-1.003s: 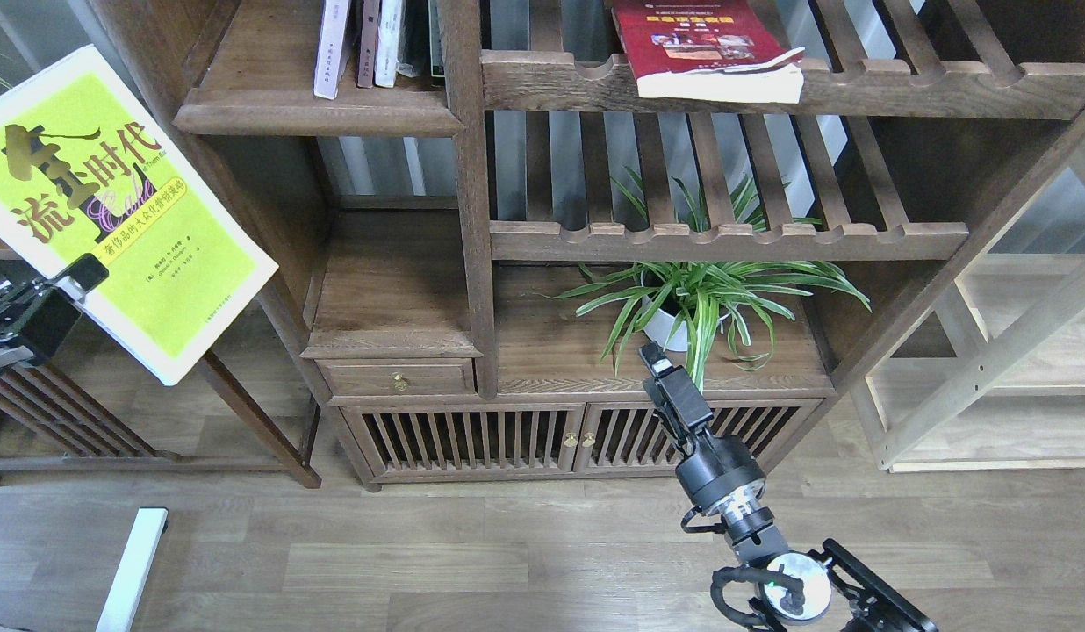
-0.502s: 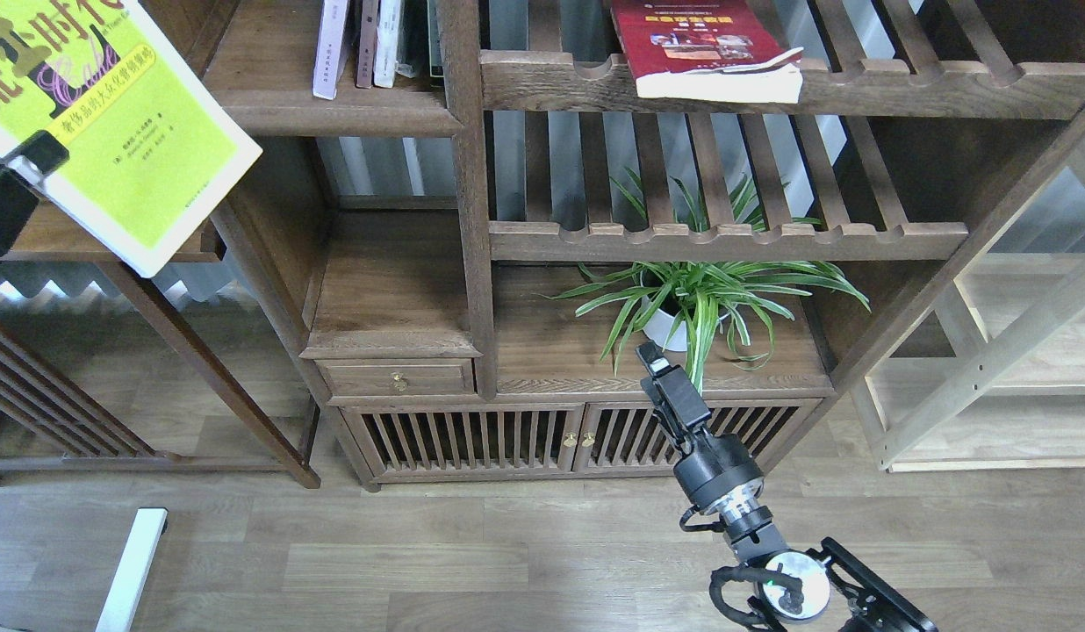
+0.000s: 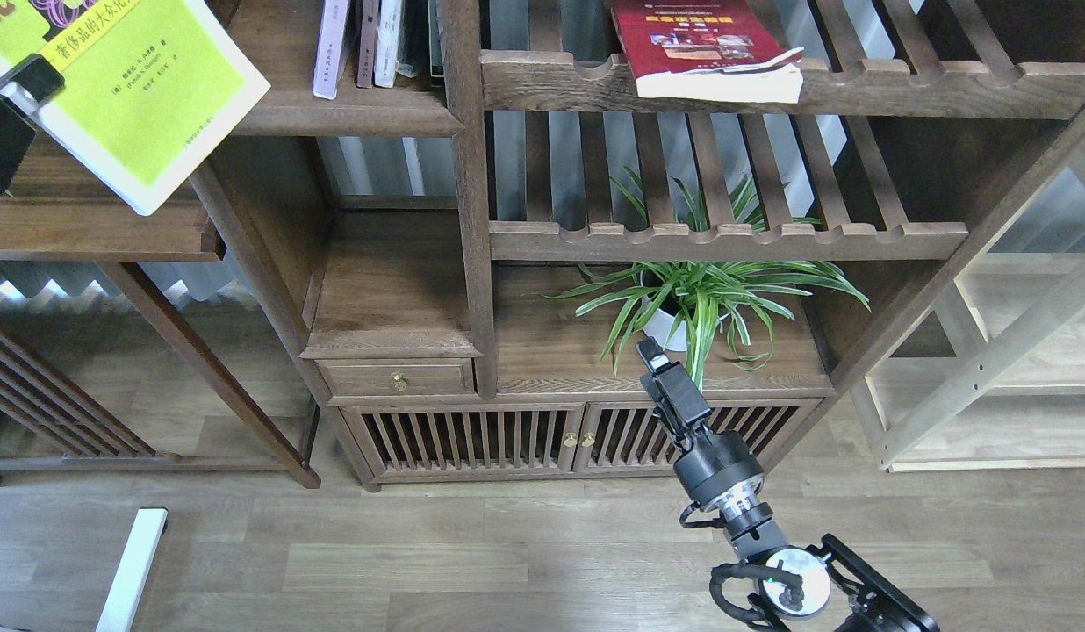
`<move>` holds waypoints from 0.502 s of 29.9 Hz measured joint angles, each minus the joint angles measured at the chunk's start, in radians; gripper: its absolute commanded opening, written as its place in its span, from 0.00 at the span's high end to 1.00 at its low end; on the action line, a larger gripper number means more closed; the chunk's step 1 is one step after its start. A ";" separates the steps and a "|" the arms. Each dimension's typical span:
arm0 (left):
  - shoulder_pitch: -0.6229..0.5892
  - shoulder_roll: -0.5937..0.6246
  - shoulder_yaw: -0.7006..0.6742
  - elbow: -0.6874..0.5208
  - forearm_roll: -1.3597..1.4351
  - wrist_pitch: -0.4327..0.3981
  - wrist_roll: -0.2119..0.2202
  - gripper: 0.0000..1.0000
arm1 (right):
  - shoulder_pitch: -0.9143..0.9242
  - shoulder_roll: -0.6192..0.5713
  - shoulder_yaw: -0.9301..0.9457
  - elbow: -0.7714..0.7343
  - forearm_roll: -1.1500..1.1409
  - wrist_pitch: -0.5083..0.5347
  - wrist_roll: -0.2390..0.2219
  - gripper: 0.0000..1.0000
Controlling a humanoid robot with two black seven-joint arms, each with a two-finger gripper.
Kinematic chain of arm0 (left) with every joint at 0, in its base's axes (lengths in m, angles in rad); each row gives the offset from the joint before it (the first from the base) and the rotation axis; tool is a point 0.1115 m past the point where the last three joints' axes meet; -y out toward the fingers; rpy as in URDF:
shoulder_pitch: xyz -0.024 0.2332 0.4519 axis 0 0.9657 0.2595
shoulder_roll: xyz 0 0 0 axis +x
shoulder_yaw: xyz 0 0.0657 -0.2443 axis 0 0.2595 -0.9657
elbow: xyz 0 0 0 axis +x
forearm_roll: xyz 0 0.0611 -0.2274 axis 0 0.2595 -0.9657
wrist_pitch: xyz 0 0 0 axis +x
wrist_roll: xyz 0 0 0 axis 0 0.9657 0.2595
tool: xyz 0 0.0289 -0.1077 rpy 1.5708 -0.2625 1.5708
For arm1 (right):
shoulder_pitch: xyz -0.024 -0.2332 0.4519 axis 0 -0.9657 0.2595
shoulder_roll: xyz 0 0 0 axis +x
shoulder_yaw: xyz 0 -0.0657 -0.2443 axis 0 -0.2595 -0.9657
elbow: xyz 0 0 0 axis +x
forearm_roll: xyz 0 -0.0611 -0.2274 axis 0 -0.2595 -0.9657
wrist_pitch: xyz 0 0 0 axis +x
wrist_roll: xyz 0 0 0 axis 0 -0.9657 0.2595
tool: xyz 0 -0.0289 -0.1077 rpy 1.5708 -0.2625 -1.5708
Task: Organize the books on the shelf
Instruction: 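Push the yellow book onto the upper shelf with the left gripper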
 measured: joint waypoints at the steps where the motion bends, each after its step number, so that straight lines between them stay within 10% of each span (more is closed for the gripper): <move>1: -0.014 0.001 0.007 0.003 0.004 0.000 0.000 0.99 | 0.000 0.000 0.000 0.000 0.000 0.000 0.000 0.01; 15: -0.130 0.003 0.086 0.057 0.074 0.000 0.000 0.98 | 0.000 0.000 0.008 0.000 0.002 0.000 0.002 0.01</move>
